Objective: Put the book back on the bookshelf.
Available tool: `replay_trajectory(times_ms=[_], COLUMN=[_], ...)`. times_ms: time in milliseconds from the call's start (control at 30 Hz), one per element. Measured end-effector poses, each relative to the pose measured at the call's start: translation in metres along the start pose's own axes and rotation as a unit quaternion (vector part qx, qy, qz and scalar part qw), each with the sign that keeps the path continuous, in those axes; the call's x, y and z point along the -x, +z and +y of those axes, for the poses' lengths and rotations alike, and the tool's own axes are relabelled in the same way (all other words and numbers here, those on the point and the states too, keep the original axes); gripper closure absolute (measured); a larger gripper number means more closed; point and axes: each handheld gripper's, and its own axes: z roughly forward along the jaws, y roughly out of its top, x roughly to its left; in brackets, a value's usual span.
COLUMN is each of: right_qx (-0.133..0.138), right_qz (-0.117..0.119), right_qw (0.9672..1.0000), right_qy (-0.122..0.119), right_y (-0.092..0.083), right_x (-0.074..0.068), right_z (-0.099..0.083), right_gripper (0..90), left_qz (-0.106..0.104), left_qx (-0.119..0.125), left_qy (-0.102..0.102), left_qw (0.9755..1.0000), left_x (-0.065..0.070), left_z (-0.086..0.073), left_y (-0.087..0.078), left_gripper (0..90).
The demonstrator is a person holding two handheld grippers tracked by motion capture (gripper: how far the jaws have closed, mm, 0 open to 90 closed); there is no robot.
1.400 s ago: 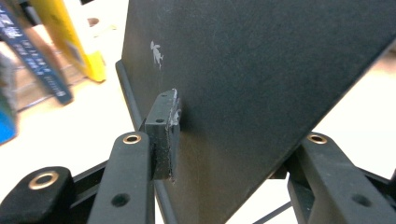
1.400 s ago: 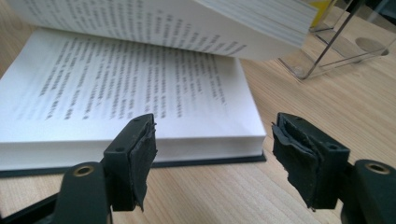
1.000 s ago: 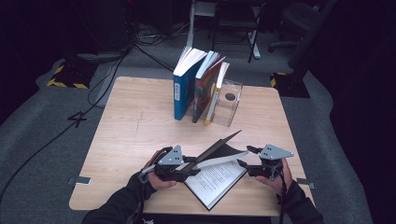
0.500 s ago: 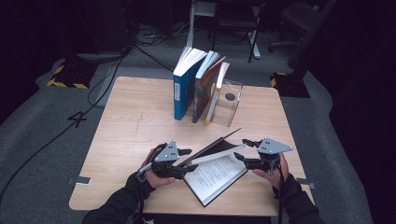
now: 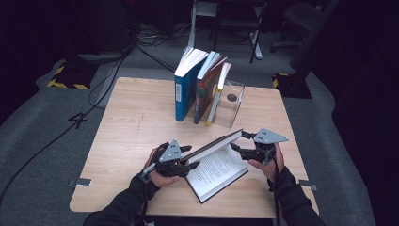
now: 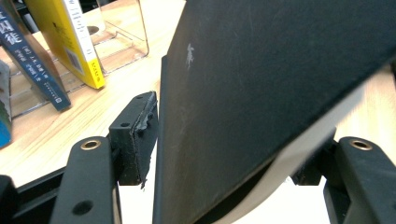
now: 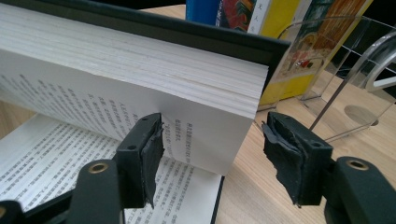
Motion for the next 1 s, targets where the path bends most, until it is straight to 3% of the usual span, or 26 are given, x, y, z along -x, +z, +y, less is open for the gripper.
replay_trajectory(times_ms=[33, 100, 133, 167, 233, 433, 633, 733, 933, 1000], right_qx=[-0.001, 0.000, 0.000, 0.000, 0.001, 0.005, -0.017, -0.019, -0.011, -0.012], right_qz=[-0.001, -0.001, -0.003, -0.004, 0.001, 0.041, 0.089, 0.099, 0.125, 0.125], right_qw=[1.0000, 1.0000, 1.0000, 1.0000, 1.0000, 0.9991, 0.9958, 0.9946, 0.9913, 0.9908], right_qy=[-0.001, 0.001, 0.001, 0.002, 0.006, 0.011, -0.015, -0.024, -0.040, -0.050], right_y=[0.001, 0.001, 0.002, 0.002, 0.001, 0.001, 0.011, 0.016, 0.019, 0.018], right_x=[0.000, 0.000, 0.001, 0.002, 0.005, 0.008, 0.006, 0.005, 0.003, 0.001], right_z=[0.001, 0.001, 0.001, 0.001, 0.000, -0.003, -0.003, 0.001, 0.003, 0.004], right_gripper=[38.0, 37.3, 36.6, 34.2, 30.0, 27.0, 25.7, 23.0, 34.3, 34.3], left_qz=[-0.005, -0.012, -0.009, -0.007, -0.009, -0.032, -0.070, -0.081, -0.086, -0.083], left_qx=[0.002, 0.002, 0.001, -0.001, -0.002, -0.011, -0.014, -0.014, -0.015, -0.019], left_qy=[0.000, 0.008, 0.022, 0.028, 0.028, 0.040, 0.041, 0.035, 0.037, 0.037], left_qw=[1.0000, 0.9999, 0.9997, 0.9996, 0.9996, 0.9986, 0.9966, 0.9960, 0.9955, 0.9957], left_x=[0.000, 0.000, 0.001, 0.001, -0.003, -0.008, -0.022, -0.025, -0.026, -0.027], left_z=[0.000, 0.001, 0.002, 0.003, 0.004, 0.003, 0.000, -0.001, -0.003, -0.003], left_y=[0.001, 0.001, 0.000, -0.001, -0.004, -0.013, -0.023, -0.025, -0.026, -0.025], left_gripper=[38.5, 52.6, 52.6, 58.2, 63.7, 64.2, 64.5, 63.9, 61.0, 59.2])
